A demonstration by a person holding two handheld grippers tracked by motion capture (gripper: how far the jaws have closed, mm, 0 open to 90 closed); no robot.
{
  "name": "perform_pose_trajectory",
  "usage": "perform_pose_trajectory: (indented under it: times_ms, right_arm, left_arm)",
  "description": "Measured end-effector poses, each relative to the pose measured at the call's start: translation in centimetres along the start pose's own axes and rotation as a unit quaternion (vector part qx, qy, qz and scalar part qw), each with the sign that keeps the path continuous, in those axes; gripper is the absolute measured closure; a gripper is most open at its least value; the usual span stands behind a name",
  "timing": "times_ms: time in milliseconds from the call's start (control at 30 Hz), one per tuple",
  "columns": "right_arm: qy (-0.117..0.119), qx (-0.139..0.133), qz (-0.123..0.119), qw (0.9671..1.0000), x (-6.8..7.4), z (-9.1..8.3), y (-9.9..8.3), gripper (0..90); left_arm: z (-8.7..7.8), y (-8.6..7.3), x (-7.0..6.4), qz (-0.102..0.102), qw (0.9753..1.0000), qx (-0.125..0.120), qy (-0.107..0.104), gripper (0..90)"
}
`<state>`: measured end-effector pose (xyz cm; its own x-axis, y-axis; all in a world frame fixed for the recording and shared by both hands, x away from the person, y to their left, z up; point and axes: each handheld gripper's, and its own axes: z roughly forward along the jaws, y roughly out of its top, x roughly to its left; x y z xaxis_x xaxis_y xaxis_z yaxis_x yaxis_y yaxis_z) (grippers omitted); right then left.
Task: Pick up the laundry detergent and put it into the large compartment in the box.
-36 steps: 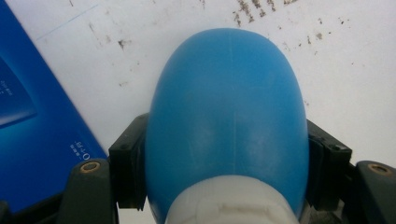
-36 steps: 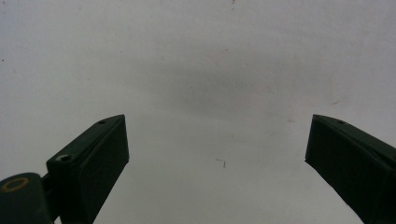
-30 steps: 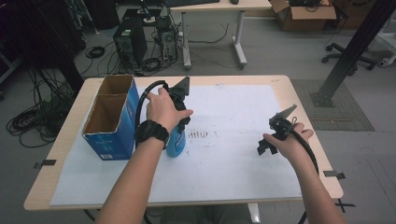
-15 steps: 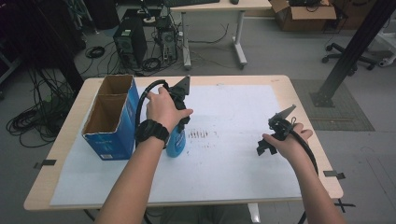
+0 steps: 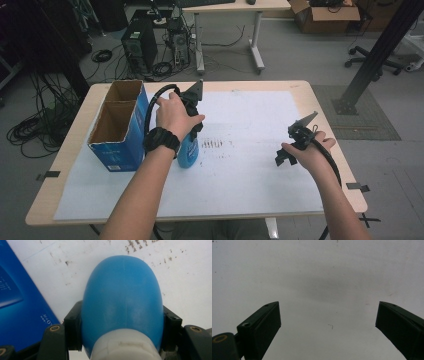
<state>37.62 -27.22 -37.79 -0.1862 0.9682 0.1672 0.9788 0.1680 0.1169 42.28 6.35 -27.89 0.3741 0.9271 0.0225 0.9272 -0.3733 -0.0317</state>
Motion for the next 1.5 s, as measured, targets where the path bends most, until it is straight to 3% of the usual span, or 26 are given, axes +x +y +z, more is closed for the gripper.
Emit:
perform_pose_trajectory:
  times_ms: [500, 867, 1067, 1500]
  right_arm:
    - [0.001, -0.012, -0.008, 0.9999, 1.0, -1.8, 0.6, 6.4]
    - [-0.001, -0.019, -0.007, 0.9998, 1.1, -3.2, 1.1, 6.4]
    - [-0.004, -0.023, -0.011, 0.9997, 1.2, -3.7, 1.3, 6.4]
    - [-0.008, -0.019, 0.0, 0.9998, 1.0, -4.0, 1.4, 6.6]
  left_arm:
    - [-8.9, -1.0, 2.1, -0.014, 0.9995, -0.028, -0.003, 37.4]
    - [-15.4, -2.5, 5.6, -0.039, 0.998, -0.049, 0.002, 37.5]
    - [-17.3, -3.5, 8.0, -0.064, 0.9961, -0.061, 0.002, 37.5]
    - [-18.3, -5.7, 13.2, -0.114, 0.9916, -0.059, 0.012, 37.5]
